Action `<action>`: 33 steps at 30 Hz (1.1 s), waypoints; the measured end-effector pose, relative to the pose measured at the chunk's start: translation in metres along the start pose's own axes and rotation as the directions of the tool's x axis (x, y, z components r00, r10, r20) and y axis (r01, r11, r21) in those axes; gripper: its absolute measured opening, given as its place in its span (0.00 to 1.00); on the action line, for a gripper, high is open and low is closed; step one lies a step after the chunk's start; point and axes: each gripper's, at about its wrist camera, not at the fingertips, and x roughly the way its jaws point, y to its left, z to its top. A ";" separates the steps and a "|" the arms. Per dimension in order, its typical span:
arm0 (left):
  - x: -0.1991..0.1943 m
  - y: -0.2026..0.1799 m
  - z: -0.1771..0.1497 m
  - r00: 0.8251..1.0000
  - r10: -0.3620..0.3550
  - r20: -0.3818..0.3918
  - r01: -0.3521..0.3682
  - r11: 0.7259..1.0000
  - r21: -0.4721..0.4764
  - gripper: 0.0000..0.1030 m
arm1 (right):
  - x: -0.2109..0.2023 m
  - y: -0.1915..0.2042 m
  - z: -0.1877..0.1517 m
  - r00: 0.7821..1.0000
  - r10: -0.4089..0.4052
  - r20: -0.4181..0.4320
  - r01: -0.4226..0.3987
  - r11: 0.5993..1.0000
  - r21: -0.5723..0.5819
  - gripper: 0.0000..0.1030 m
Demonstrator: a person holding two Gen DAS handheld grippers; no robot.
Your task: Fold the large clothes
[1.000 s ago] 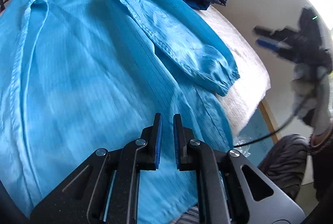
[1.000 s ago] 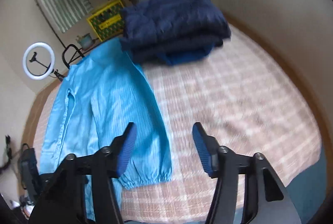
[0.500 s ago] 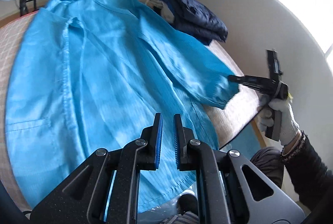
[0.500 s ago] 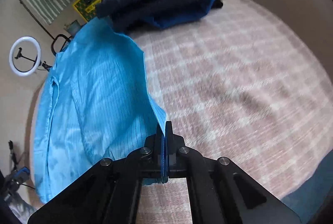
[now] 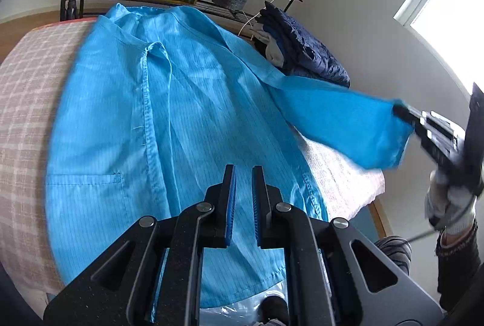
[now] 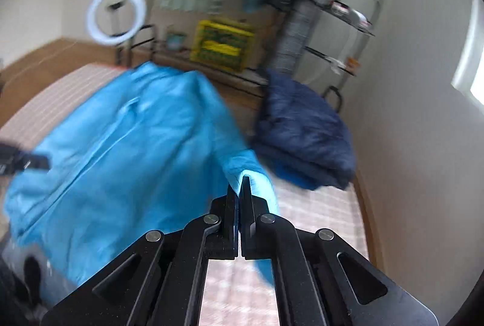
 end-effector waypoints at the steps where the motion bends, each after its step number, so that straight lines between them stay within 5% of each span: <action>1: -0.002 0.000 -0.001 1.000 0.000 0.000 0.000 1.000 0.001 0.08 | -0.003 0.009 -0.004 1.000 0.024 -0.002 -0.024 1.000 0.001 0.00; 5: -0.008 0.005 -0.005 1.000 0.001 0.001 -0.001 1.000 -0.010 0.08 | -0.021 0.026 -0.019 0.979 0.201 0.018 -0.202 0.975 0.092 0.00; 8: -0.009 0.010 -0.004 1.000 0.007 0.004 -0.007 1.000 -0.017 0.08 | -0.006 0.044 -0.030 0.925 0.377 -0.051 -0.368 0.920 0.131 0.00; 10: -0.006 0.013 -0.005 1.000 0.012 -0.010 -0.013 1.000 -0.024 0.08 | 0.007 0.063 -0.038 0.925 0.369 -0.092 -0.363 0.929 0.079 0.00; 13: -0.002 0.014 -0.008 1.000 0.020 -0.021 -0.021 0.999 -0.032 0.08 | 0.030 0.079 -0.053 0.866 0.465 -0.186 -0.459 0.885 0.075 0.10; 16: 0.003 0.013 -0.013 0.999 0.027 -0.036 -0.028 0.999 -0.026 0.08 | 0.032 0.076 -0.065 0.826 0.532 -0.189 -0.519 0.847 0.114 0.14; 19: 0.017 0.011 -0.020 0.997 0.011 -0.080 -0.015 0.999 -0.048 0.08 | 0.036 0.049 -0.070 0.818 0.555 -0.150 -0.527 0.828 0.193 0.19; 22: 0.036 0.005 -0.032 0.989 -0.018 -0.148 0.007 0.997 -0.075 0.10 | 0.048 0.018 -0.079 0.859 0.491 -0.145 -0.438 0.852 0.288 0.24; 24: 0.051 -0.001 -0.042 0.979 -0.043 -0.199 0.027 0.996 -0.083 0.26 | 0.068 -0.008 -0.086 0.868 0.471 -0.156 -0.390 0.843 0.371 0.24; 26: 0.063 -0.009 -0.050 0.969 -0.072 -0.235 0.052 0.995 -0.087 0.38 | 0.088 -0.034 -0.090 0.864 0.483 -0.141 -0.372 0.802 0.467 0.24; 29: 0.074 -0.021 -0.060 0.960 -0.074 -0.269 0.059 0.996 -0.062 0.38 | 0.113 -0.066 -0.098 0.847 0.524 -0.086 -0.372 0.700 0.609 0.25; 33: 0.074 -0.020 -0.061 0.954 -0.069 -0.290 0.047 0.995 -0.083 0.38 | 0.127 -0.074 -0.107 0.817 0.570 -0.088 -0.370 0.635 0.678 0.25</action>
